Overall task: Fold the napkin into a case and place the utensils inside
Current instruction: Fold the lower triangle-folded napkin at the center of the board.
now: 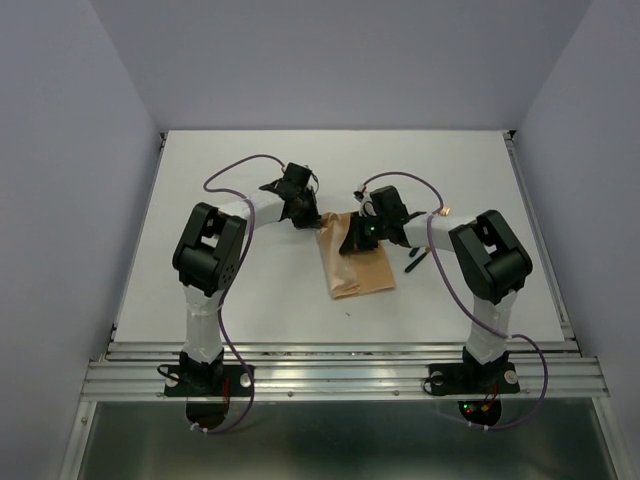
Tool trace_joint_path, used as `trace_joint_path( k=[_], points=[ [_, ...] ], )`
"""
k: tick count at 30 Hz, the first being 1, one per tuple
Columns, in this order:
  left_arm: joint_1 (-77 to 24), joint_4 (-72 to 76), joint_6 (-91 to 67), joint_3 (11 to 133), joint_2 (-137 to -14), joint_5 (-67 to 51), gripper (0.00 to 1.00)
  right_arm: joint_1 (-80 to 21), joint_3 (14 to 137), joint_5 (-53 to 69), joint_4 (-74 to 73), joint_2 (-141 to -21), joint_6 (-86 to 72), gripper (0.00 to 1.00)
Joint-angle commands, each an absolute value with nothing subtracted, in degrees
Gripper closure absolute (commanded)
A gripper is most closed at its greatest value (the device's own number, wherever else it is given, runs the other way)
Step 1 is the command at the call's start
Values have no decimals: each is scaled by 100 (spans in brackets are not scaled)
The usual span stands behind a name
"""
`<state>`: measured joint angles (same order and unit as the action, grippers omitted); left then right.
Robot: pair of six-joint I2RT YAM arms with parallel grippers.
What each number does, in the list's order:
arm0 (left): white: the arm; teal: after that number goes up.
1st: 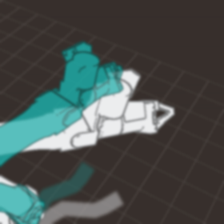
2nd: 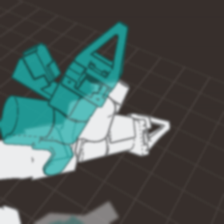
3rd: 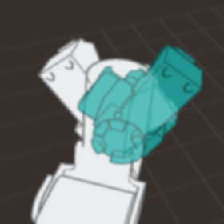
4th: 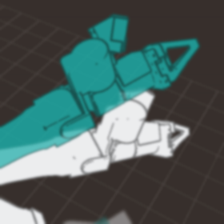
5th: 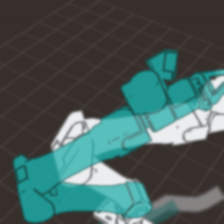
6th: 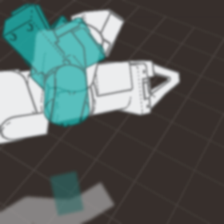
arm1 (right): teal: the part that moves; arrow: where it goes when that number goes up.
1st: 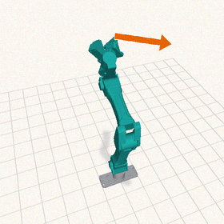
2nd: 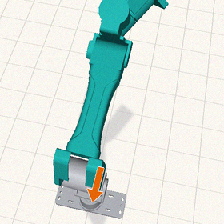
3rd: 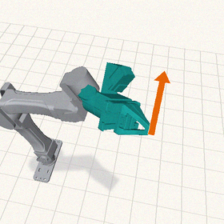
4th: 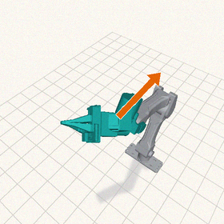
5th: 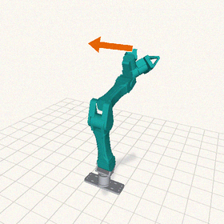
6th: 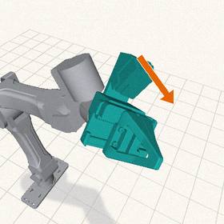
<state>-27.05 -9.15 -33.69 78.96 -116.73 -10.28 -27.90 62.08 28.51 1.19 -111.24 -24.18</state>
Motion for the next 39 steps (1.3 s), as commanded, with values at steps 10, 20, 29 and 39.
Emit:
trace_joint_path(
  k=[10, 20, 29, 39],
  points=[
    [-2751, -958, -3252, 8130, -11821, -1037, 100, -2839, 6459, 1934, -149, -10485, -2593, 79],
    [-2760, -976, -3234, 8209, -11751, -1072, 100, -2786, 7435, 1617, -430, -11223, -2514, 51],
    [-2769, -1037, -3138, 8262, -11654, -1160, 100, -2786, 7892, 1617, -624, -11698, -2373, 51],
    [-2848, -1055, -2988, 8376, -11514, -1362, 100, -2786, 7989, 1608, -615, -11839, -2355, 76]
  ],
)
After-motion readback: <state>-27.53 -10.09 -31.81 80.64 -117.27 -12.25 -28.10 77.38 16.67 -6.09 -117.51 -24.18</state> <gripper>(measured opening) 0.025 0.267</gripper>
